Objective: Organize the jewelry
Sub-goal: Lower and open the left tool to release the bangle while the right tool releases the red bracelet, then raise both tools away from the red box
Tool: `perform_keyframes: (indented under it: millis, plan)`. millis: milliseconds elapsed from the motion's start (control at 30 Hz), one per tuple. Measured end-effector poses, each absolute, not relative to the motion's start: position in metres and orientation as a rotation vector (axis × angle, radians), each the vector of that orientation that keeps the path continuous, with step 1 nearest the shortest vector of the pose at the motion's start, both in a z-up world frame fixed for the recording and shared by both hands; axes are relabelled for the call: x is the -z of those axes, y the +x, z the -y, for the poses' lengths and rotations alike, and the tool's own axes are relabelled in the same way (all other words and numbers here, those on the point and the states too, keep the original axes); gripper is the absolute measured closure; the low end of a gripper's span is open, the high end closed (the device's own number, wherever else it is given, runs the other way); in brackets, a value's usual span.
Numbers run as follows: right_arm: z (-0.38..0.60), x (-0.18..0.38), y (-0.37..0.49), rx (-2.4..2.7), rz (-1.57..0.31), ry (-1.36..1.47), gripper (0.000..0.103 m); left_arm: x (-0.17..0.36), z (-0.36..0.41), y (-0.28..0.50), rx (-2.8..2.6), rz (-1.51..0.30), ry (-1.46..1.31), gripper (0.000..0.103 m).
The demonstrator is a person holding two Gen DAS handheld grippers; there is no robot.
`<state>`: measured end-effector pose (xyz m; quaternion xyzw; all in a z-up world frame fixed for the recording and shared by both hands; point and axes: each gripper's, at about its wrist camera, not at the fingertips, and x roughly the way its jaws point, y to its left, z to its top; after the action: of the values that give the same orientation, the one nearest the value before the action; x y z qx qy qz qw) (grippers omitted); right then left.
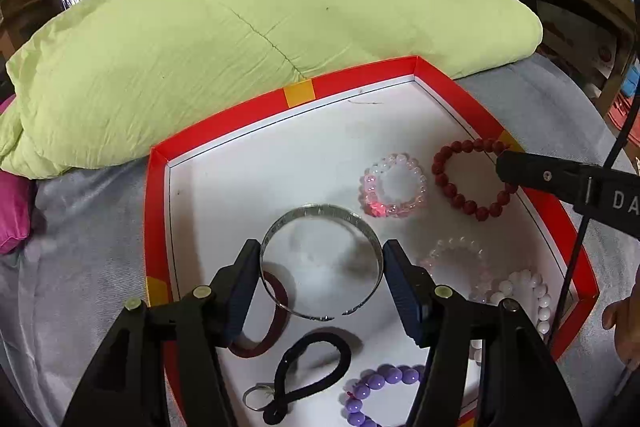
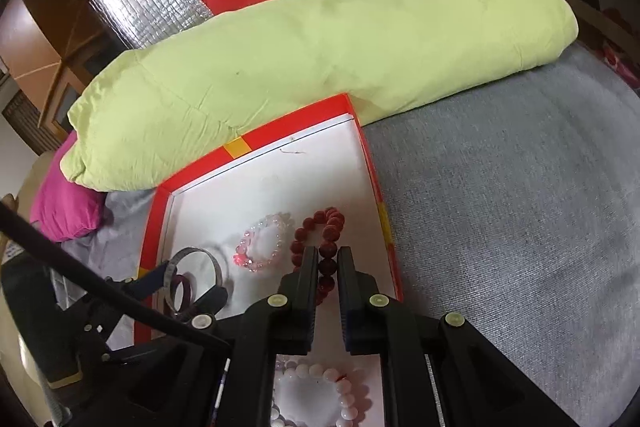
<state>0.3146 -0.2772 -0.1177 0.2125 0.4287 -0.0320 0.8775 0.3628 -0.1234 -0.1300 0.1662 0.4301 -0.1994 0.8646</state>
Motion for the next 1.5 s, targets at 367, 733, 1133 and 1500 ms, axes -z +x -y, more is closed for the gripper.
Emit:
perform_keyframes:
  millis: [367, 733, 1133, 1500]
  plan:
    - [0.276, 0.120, 0.321, 0.113, -0.923, 0.355, 0.091, 0.125, 0.112, 0.356, 0.370, -0.906, 0.245, 0.039]
    - [0.276, 0.105, 0.314, 0.132, -0.875, 0.294, 0.077, 0.111, 0.113, 0.345, 0.279, -0.854, 0.241, 0.034]
    - [0.264, 0.079, 0.291, 0.150, -0.757, 0.192, 0.036, 0.083, 0.091, 0.322, 0.186, -0.801, 0.256, 0.032]
    - [0.232, 0.053, 0.258, 0.130, -0.685, 0.032, 0.036, 0.077, 0.052, 0.288, 0.070, -0.779, 0.206, 0.031]
